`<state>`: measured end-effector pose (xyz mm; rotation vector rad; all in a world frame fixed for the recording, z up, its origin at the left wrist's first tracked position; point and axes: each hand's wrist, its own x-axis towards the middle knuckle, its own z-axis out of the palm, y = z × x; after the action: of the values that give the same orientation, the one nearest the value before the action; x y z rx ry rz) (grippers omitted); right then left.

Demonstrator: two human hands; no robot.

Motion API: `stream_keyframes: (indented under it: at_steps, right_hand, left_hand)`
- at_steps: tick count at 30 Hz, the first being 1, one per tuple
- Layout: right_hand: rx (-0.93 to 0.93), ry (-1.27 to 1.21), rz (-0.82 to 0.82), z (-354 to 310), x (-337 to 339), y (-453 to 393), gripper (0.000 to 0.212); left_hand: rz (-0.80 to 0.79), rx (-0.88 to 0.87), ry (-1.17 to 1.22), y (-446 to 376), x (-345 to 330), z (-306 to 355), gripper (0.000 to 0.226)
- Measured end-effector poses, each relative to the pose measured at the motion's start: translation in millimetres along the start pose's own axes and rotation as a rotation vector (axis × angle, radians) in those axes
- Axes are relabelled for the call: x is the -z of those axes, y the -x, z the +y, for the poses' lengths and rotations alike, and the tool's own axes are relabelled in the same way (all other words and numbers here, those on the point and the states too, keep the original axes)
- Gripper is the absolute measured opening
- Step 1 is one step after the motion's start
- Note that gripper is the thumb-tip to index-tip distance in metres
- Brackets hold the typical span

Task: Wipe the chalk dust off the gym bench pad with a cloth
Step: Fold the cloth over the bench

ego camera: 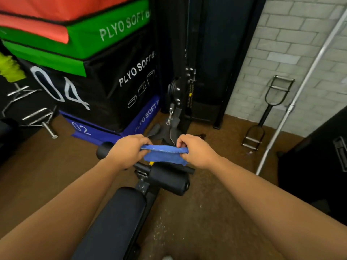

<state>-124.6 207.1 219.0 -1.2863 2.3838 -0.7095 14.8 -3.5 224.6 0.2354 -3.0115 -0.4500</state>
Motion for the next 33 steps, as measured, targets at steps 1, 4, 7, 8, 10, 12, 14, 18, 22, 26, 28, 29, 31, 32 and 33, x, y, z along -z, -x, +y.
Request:
stream_keyframes:
  at_steps: [1,4,7,8,10,12,14,18,22,26,28,29,31,32,33]
  right_hand:
    - [-0.028,0.024,0.012,6,-8,-2,0.026]
    - [-0.123,0.077,0.050,24,-37,-14,0.025]
    - [-0.197,0.065,0.057,40,-68,-26,0.022]
    - [-0.218,0.044,0.066,45,-77,-29,0.021]
    - [-0.250,0.007,0.091,54,-93,-36,0.022]
    - [-0.263,-0.009,0.116,63,-108,-40,0.022]
    - [-0.253,-0.007,0.132,73,-122,-43,0.022]
    - [-0.233,0.072,0.150,96,-159,-40,0.022]
    - [-0.165,0.178,0.068,112,-201,-16,0.026]
    - [-0.125,0.287,0.051,117,-228,5,0.032]
    - [-0.112,0.312,0.056,115,-234,6,0.036]
    - [-0.123,0.326,0.047,112,-235,6,0.036]
    - [-0.155,0.338,0.035,110,-236,5,0.036]
    - [-0.151,0.349,0.044,112,-237,6,0.036]
    - [-0.155,0.349,0.041,110,-236,6,0.036]
  left_hand:
    - [0.005,-0.010,-0.029,-3,-10,-6,0.015]
    - [0.017,-0.004,-0.042,-15,-43,-24,0.017]
    - [-0.022,0.050,0.065,-27,-77,-37,0.021]
    - [-0.029,0.063,0.131,-31,-88,-41,0.022]
    - [-0.024,0.066,0.232,-38,-108,-50,0.024]
    - [0.010,0.053,0.276,-43,-129,-61,0.026]
    - [0.053,0.054,0.346,-45,-149,-71,0.029]
    - [0.066,0.020,0.376,-35,-194,-84,0.026]
    - [-0.077,0.022,0.354,-4,-236,-95,0.024]
    - [-0.021,-0.052,0.213,18,-253,-97,0.031]
    - [-0.008,-0.051,0.168,21,-255,-96,0.033]
    - [-0.006,-0.038,0.150,21,-255,-96,0.033]
    - [-0.007,-0.019,0.114,22,-256,-96,0.034]
    - [0.001,-0.018,0.105,22,-256,-96,0.034]
    - [0.002,-0.019,0.095,22,-257,-96,0.034]
